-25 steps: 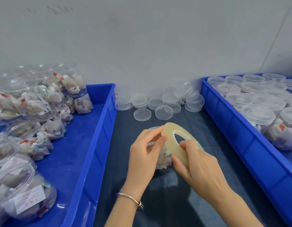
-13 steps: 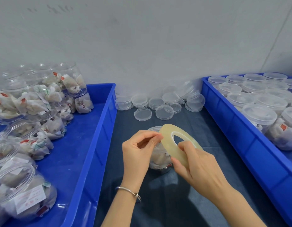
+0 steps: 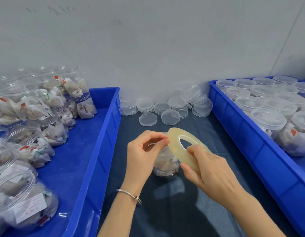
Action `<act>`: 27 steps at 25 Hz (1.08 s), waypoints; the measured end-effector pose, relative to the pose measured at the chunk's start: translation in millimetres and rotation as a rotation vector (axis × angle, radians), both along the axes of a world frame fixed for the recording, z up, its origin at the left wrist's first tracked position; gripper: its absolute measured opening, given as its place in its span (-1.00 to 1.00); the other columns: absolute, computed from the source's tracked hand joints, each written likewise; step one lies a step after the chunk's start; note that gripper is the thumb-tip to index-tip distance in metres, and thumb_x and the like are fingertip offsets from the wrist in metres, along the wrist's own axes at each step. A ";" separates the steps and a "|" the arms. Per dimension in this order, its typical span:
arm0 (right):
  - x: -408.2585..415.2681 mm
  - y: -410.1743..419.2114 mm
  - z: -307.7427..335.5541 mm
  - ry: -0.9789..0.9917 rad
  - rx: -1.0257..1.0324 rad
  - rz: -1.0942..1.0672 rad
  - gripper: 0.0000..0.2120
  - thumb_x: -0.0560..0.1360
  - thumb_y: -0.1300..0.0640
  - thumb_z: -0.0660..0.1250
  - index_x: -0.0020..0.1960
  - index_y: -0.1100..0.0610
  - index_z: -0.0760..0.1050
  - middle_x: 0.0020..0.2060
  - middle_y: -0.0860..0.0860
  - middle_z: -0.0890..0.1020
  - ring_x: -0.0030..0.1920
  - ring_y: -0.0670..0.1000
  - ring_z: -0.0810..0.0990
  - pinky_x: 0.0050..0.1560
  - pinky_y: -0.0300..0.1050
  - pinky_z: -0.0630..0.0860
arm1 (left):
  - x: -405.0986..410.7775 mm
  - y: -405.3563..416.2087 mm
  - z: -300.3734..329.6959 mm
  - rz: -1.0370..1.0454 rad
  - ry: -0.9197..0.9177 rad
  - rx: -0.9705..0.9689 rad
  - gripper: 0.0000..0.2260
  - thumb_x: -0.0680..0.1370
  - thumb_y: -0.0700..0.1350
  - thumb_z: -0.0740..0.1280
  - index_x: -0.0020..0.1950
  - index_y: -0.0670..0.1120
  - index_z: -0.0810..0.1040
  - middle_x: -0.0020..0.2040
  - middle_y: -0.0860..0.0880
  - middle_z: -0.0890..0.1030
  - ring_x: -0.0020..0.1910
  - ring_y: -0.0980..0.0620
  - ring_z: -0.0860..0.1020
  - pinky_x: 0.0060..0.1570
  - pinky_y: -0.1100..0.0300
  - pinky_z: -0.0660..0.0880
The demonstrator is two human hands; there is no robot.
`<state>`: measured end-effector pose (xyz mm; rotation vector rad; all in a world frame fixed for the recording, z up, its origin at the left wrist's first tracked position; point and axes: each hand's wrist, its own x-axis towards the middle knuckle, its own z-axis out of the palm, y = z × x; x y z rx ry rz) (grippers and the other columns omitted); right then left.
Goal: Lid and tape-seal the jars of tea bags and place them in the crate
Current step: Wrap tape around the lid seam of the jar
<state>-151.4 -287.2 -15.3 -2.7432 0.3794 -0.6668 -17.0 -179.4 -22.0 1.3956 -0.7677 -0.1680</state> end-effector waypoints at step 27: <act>-3.7 1.2 -2.8 0.142 0.012 -0.066 -0.53 0.54 -0.29 -0.08 0.18 0.04 0.30 -0.20 -0.07 0.54 -0.18 0.03 0.49 -0.16 -0.05 0.43 | -1.8 8.6 0.6 -0.030 0.000 0.091 -0.94 0.45 -0.23 0.44 -0.21 -0.12 0.61 -0.28 0.03 0.63 -0.27 0.14 0.58 -0.17 0.32 0.51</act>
